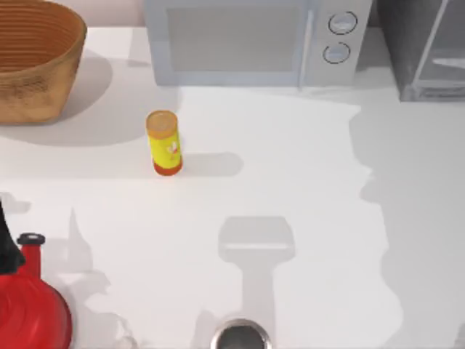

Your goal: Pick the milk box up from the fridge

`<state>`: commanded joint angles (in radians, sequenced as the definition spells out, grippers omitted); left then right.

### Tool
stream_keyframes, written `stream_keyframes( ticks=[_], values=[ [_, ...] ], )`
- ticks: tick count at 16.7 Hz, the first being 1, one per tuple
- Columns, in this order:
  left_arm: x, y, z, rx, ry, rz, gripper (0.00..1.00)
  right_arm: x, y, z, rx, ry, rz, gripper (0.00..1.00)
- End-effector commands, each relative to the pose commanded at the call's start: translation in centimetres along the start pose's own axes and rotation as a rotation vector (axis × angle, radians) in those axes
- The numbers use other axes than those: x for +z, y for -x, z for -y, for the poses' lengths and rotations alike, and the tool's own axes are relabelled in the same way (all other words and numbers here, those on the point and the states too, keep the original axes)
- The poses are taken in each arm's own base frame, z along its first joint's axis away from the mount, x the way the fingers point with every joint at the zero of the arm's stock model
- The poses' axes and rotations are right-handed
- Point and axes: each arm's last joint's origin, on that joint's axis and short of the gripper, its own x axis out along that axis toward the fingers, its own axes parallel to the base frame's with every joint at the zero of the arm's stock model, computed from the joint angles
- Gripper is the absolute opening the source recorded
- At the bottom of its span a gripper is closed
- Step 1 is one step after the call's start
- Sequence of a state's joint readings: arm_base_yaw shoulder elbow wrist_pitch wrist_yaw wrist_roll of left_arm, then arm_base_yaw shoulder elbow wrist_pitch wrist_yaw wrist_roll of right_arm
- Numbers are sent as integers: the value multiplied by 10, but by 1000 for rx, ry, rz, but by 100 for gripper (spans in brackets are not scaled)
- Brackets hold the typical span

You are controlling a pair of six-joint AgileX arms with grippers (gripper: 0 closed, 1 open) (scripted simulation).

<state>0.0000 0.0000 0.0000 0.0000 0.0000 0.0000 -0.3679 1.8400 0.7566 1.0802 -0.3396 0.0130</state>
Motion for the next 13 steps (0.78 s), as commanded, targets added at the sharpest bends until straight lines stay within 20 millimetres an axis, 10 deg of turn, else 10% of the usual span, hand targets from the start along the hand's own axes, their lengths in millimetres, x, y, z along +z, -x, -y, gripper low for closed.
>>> stream_keyframes(
  ticks=[7,13],
  values=[
    [0,0,0,0,0,0,100,35,25,-22,0,17,19,0],
    [0,0,0,0,0,0,100,69,102,-67,-6,17,11,0]
  ],
)
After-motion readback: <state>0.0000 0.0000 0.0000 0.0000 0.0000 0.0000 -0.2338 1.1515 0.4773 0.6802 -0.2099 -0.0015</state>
